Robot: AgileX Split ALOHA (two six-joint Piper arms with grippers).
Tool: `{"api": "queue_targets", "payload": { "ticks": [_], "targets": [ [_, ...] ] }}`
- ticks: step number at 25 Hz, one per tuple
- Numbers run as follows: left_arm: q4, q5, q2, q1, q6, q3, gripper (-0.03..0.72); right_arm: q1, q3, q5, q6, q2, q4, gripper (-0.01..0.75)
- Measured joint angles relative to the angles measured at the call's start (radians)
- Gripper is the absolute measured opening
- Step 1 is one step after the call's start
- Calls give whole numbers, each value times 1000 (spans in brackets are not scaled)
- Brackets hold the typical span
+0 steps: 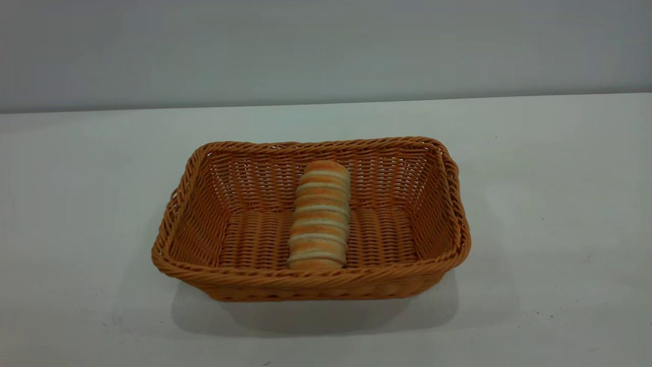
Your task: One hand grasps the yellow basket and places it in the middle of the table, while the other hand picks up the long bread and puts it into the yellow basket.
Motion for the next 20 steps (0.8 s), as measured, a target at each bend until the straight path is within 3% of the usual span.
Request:
{"api": "queue_targets", "payload": {
  "ticks": [10, 20],
  "targets": [
    [-34, -17, -98, 0, 7, 182, 450, 0, 0, 0, -1, 0, 0, 333],
    [-34, -17, -99, 0, 7, 199, 450, 0, 0, 0, -79, 0, 0, 333]
  ]
}}
